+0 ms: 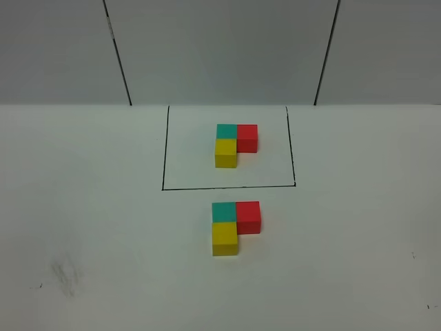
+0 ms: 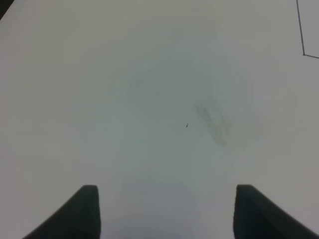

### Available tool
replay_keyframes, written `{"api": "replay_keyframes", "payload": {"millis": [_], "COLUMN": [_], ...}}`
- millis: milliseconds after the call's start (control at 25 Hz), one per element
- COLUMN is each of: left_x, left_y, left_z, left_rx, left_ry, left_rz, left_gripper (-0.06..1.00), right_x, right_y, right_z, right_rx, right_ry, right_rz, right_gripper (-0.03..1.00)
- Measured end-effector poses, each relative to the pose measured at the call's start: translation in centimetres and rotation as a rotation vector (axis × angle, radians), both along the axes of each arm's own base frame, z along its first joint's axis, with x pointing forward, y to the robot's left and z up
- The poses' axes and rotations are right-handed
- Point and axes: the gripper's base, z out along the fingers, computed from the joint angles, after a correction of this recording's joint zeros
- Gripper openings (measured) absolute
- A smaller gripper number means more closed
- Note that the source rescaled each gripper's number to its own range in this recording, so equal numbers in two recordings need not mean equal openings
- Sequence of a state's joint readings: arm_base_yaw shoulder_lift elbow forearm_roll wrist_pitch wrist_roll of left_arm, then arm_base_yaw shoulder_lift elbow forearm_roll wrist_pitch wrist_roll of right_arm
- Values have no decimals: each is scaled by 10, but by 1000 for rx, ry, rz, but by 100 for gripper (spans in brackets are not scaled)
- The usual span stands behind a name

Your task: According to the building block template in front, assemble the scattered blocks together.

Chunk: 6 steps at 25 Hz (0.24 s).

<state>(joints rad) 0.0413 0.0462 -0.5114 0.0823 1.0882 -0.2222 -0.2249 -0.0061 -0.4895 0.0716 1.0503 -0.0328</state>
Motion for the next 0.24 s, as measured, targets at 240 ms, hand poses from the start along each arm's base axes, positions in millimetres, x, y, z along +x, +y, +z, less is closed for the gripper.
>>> {"api": "replay_keyframes", "payload": {"millis": [240], "left_x": [0], "left_y": [0], "left_z": [0], "left_rx": [0], "left_ry": [0], "left_rz": [0], "left_gripper": [37], "right_x": [0], "right_y": [1], "right_z": [0], "right_rx": [14], "right_ry": [-2], "right_rz": [99], "right_gripper": [31]}}
